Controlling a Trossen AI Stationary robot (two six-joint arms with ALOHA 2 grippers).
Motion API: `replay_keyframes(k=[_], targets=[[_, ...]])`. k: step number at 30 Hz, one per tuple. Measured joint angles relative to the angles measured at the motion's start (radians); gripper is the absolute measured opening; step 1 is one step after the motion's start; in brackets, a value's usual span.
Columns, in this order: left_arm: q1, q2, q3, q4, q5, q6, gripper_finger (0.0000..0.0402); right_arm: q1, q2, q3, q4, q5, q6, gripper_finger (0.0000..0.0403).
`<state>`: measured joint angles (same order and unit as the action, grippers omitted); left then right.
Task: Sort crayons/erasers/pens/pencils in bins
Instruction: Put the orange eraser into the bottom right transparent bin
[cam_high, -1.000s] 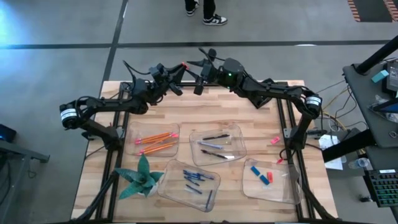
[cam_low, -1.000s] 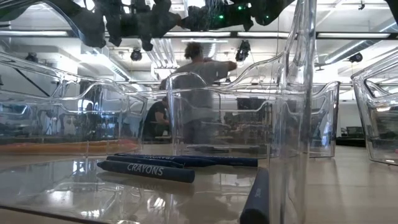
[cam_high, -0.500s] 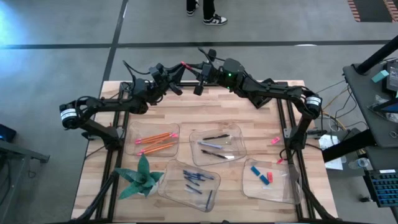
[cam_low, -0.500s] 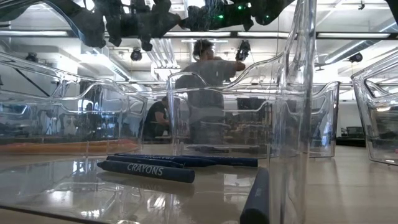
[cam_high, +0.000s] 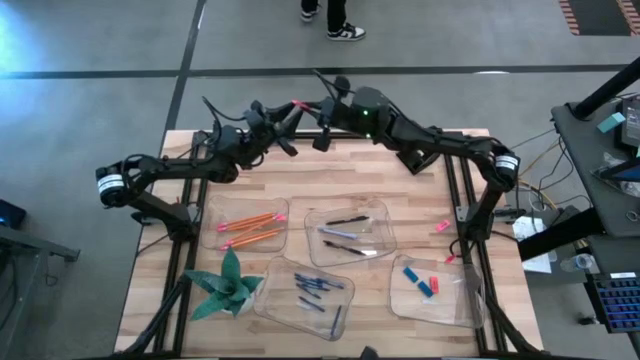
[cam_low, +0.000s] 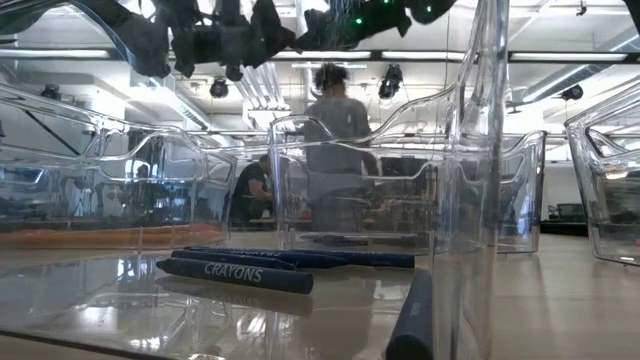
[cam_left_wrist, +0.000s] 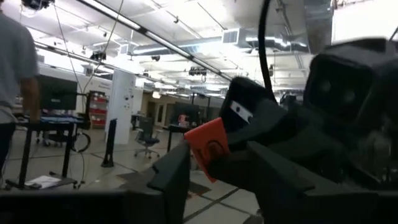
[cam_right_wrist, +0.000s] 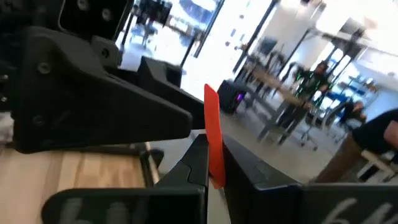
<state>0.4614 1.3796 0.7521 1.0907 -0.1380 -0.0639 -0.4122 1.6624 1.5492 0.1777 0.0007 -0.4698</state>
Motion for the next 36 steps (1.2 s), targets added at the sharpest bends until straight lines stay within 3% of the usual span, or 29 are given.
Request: replay_keyframes(k=[5,10,16,21,23,26,36], targets=[[0.003,0.0,0.0,-0.064,0.005,-0.001,0.0183,0.0,0.0,0.12,-0.294,0.061,0.023,0.0014],[0.011,-0.008,0.0,-0.189,0.003,-0.001,0.0196,-0.005,0.002,0.31,-0.799,0.121,0.115,0.0014],[0.016,-0.008,-0.005,-0.362,-0.014,-0.007,0.0196,0.009,-0.001,0.501,-1.377,0.104,0.382,0.0013],[0.016,-0.008,-0.006,-0.465,-0.019,-0.009,0.0196,0.096,-0.007,0.504,-1.751,0.096,0.648,0.0013],[0.016,-0.008,-0.006,-0.498,-0.019,-0.015,0.0196,0.161,-0.026,0.448,-1.742,0.077,0.744,0.0013],[0.016,-0.008,-0.006,-0.538,-0.019,-0.077,0.0196,0.262,-0.068,0.358,-1.737,-0.057,0.837,0.0013],[0.014,-0.038,-0.029,-0.631,-0.018,-0.14,0.0196,0.703,-0.228,0.009,-1.731,-0.159,1.406,0.0013]])
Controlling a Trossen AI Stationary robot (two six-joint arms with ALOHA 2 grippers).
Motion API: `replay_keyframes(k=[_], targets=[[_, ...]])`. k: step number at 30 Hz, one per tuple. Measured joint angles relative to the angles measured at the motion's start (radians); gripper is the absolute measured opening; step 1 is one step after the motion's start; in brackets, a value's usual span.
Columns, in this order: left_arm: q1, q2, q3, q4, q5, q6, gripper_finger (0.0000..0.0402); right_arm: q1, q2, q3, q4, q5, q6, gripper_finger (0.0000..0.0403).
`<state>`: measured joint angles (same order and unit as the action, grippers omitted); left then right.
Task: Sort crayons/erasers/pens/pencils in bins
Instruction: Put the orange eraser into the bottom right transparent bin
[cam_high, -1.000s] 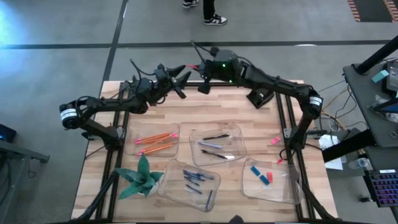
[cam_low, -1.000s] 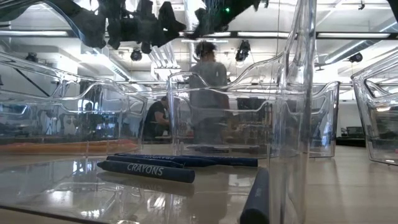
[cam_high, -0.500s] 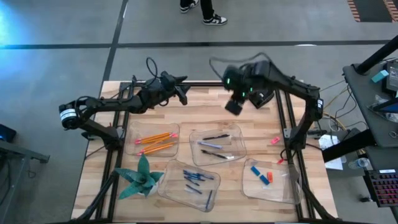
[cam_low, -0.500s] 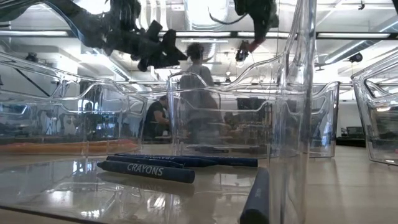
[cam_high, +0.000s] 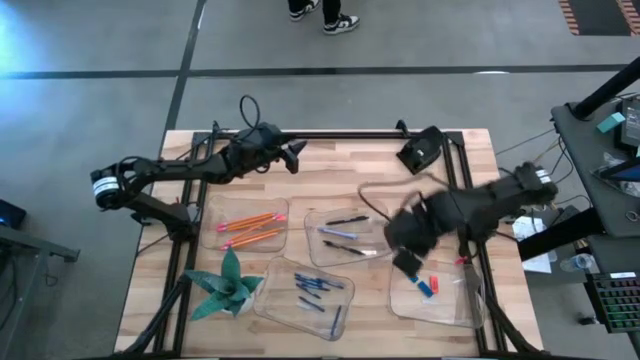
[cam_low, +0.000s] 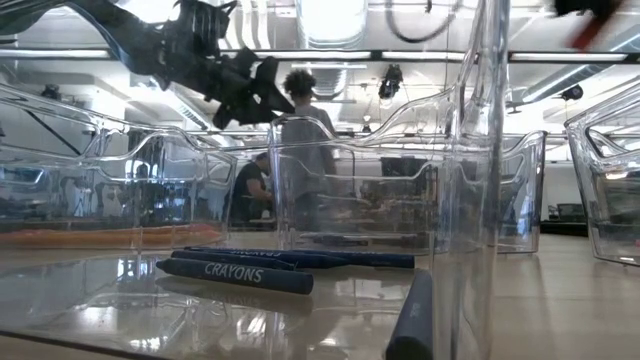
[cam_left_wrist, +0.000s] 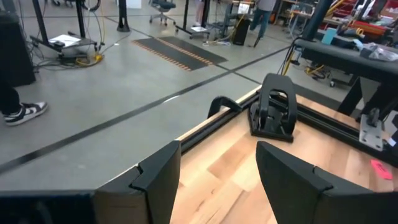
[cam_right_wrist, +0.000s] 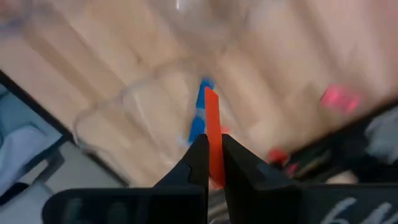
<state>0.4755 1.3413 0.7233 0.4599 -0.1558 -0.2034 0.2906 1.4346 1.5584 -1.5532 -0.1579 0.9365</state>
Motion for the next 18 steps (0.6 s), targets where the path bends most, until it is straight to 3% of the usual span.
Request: replay_keyframes(k=[5,8,12,18], targets=[[0.0,-0.004,-0.005,0.0,0.001,0.0,0.0196,0.177,-0.051,-0.19,0.161,-0.068,0.334,0.0013],[0.0,-0.005,-0.005,0.002,0.001,0.0,0.0196,0.238,-0.066,-0.31,0.296,-0.114,0.433,0.0013],[0.0,-0.005,-0.005,0.002,0.002,0.0,0.0196,0.252,-0.062,-0.447,0.44,-0.147,0.451,0.0013],[0.0,-0.005,-0.01,0.001,0.005,-0.001,0.0196,0.246,-0.066,-0.583,0.598,-0.169,0.343,0.0013]])
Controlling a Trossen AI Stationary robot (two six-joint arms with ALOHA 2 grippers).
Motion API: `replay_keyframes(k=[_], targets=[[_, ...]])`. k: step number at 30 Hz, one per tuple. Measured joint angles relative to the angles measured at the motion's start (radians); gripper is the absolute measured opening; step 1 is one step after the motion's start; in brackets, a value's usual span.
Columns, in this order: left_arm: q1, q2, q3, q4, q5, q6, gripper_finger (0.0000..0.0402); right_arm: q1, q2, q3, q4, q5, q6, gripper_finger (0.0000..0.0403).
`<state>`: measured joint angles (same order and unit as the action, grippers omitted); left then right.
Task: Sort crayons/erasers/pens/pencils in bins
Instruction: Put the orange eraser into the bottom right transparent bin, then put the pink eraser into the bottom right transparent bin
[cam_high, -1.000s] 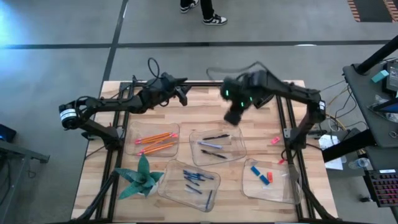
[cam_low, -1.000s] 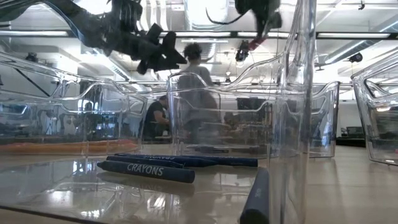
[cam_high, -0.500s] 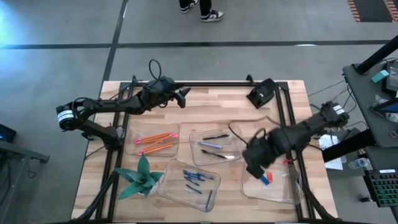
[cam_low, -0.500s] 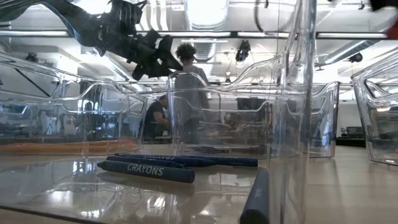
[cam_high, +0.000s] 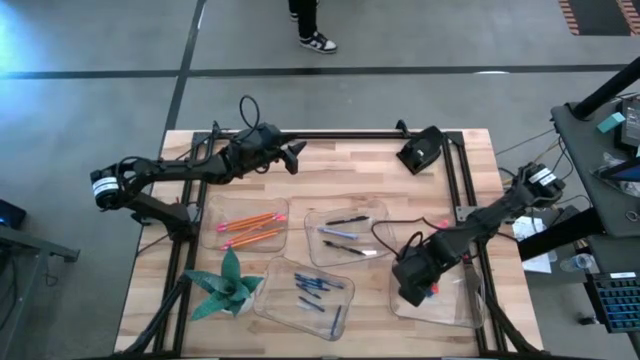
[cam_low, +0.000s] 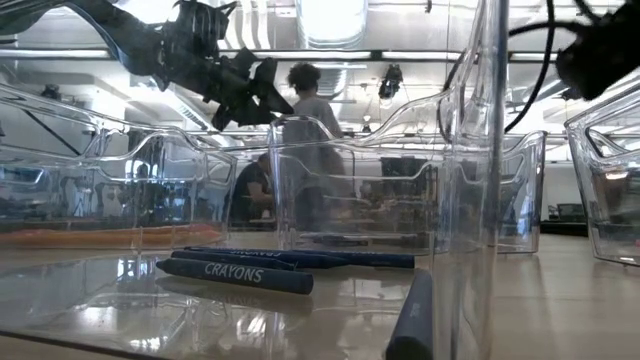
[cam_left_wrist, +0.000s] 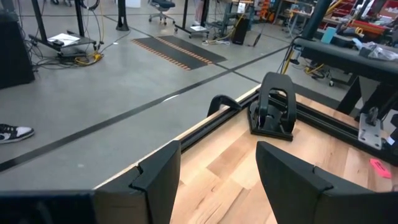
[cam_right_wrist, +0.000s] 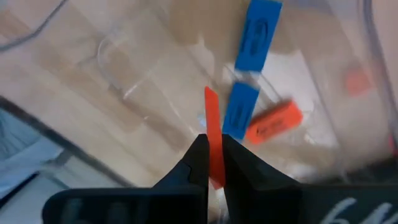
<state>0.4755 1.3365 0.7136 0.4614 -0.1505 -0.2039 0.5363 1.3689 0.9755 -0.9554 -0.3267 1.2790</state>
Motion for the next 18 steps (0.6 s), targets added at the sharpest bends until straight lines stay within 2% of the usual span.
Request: replay_keyframes(k=[12,18], targets=[[0.0,0.0,-0.001,-0.001,-0.001,0.0,0.0196,-0.002,0.003,-0.138,0.187,0.015,0.004,0.0046],[0.0,0.0,-0.001,-0.001,-0.001,0.001,0.0196,-0.002,0.002,-0.144,0.187,0.013,0.011,0.0054]])
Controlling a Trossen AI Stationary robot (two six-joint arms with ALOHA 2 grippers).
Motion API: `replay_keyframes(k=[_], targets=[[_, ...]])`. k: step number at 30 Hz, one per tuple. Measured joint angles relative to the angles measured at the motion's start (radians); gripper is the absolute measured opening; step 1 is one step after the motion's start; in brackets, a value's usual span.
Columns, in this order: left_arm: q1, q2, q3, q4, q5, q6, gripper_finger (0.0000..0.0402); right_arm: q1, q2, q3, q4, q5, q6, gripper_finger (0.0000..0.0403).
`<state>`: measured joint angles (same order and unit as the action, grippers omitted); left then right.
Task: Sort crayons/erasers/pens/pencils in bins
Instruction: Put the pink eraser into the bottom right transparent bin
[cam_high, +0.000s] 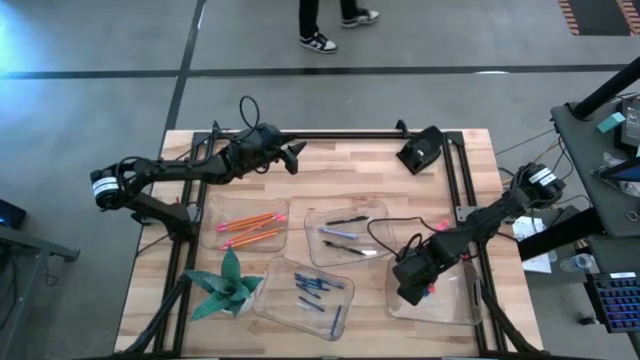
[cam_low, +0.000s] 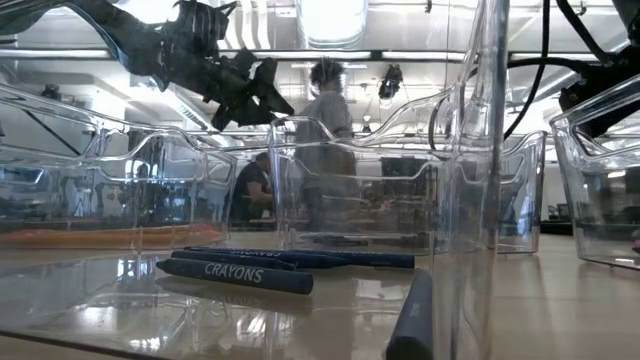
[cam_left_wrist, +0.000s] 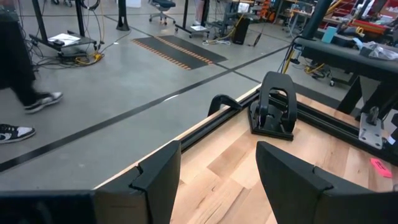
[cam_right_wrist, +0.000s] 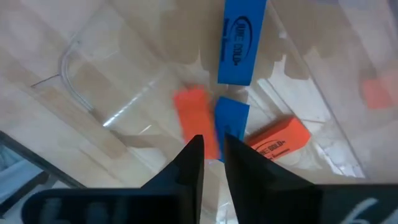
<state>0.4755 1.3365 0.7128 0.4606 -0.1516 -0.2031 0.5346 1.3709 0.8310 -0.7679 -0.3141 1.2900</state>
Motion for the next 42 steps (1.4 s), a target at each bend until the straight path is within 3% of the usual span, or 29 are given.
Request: replay_keyframes(k=[8,11,14,18,20,22,27,34,42], targets=[[0.0,0.0,0.0,0.0,-0.001,0.0,0.0196,0.0,-0.049,0.068,-0.016,-0.07,-0.086,0.0093],[0.0,0.0,0.0,0.0,-0.004,0.0,0.0196,-0.002,-0.096,0.132,-0.053,-0.036,-0.144,0.0099],[0.0,0.0,0.0,0.0,-0.006,0.0,0.0196,-0.006,-0.142,0.212,-0.151,0.084,-0.227,0.01],[0.0,0.0,0.0,0.0,-0.006,0.0,0.0196,-0.02,-0.185,0.312,-0.339,0.381,-0.311,0.0096],[0.0,0.0,0.0,0.0,-0.005,0.0,0.0196,-0.047,-0.191,0.356,-0.46,0.556,-0.28,0.0096],[0.0,0.0,0.0,0.0,-0.005,0.0,0.0196,-0.084,-0.192,0.384,-0.567,0.649,-0.232,0.0096],[0.0,0.0,0.0,0.0,-0.005,0.0,0.0196,-0.224,-0.192,0.355,-0.68,0.59,-0.289,0.0117],[0.0,0.0,0.0,0.0,-0.004,-0.001,0.0196,-0.418,-0.177,0.224,-0.662,0.449,-0.589,0.0177],[0.0,0.0,0.0,0.0,-0.003,-0.003,0.0196,-0.591,-0.178,0.084,-0.655,0.434,-0.794,0.0215]])
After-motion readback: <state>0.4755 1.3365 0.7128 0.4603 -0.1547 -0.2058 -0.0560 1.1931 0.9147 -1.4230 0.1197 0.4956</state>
